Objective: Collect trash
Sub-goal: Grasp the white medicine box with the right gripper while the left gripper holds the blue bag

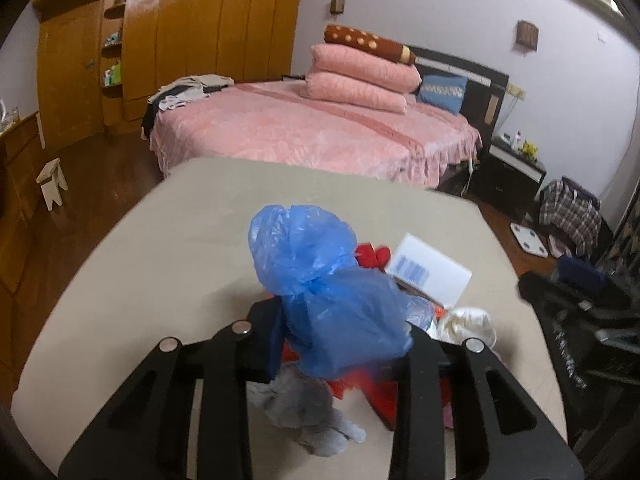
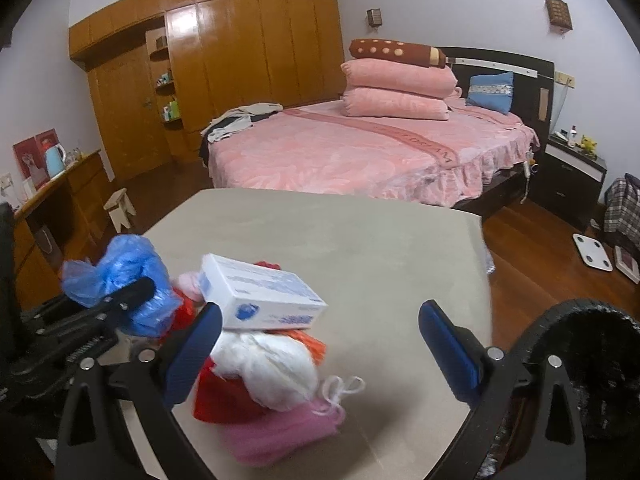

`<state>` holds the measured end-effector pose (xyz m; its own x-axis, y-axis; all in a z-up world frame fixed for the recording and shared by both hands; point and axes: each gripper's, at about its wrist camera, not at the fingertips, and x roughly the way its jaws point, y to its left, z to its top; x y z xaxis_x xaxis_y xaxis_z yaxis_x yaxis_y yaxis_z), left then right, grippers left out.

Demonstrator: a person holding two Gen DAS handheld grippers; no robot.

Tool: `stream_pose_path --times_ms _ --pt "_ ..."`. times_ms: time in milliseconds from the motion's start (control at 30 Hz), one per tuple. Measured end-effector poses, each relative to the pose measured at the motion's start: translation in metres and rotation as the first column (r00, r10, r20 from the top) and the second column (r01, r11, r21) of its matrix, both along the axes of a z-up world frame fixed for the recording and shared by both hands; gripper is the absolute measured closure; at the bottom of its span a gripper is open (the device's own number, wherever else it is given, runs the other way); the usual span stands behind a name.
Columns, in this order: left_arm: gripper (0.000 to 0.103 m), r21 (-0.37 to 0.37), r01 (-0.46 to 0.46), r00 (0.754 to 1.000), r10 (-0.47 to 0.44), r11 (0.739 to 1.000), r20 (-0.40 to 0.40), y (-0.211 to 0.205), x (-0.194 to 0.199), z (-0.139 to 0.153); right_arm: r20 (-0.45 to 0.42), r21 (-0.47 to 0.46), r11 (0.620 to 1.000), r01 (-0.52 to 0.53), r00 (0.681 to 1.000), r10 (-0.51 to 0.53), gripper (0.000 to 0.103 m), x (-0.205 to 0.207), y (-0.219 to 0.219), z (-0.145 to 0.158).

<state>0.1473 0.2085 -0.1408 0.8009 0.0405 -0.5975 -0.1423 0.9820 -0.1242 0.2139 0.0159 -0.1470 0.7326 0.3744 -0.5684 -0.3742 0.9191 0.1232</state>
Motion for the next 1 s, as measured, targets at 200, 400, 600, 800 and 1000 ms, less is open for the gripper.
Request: stream_pose_path --times_ms 200,400,600,800,1000 --pt "0.073 0.017 -0.033 0.999 0.033 0.999 0.010 0.022 0.004 0.010 -0.021 0.031 0.999 -0.009 1.000 0.010 0.006 0.013 0.030 0.000" --pt "0.073 0.012 -0.060 0.998 0.060 0.998 -0.026 0.044 0.007 0.002 -0.018 -0.030 1.000 -0.009 1.000 0.009 0.006 0.024 0.068 -0.005" --pt "0.073 0.008 -0.066 0.997 0.066 0.998 -0.033 0.053 0.007 -0.003 -0.042 -0.100 0.994 0.042 0.998 -0.047 0.006 0.039 0.086 -0.021" --pt "0.073 -0.002 -0.063 0.998 0.063 0.998 -0.031 0.053 0.006 -0.003 -0.064 -0.147 0.989 0.031 0.997 -0.041 0.006 0.032 0.078 -0.027" --pt "0.073 -0.009 -0.033 0.999 0.032 0.999 -0.035 0.040 0.006 -0.003 -0.083 -0.165 0.985 0.043 0.995 -0.057 0.006 0.025 0.051 -0.029"
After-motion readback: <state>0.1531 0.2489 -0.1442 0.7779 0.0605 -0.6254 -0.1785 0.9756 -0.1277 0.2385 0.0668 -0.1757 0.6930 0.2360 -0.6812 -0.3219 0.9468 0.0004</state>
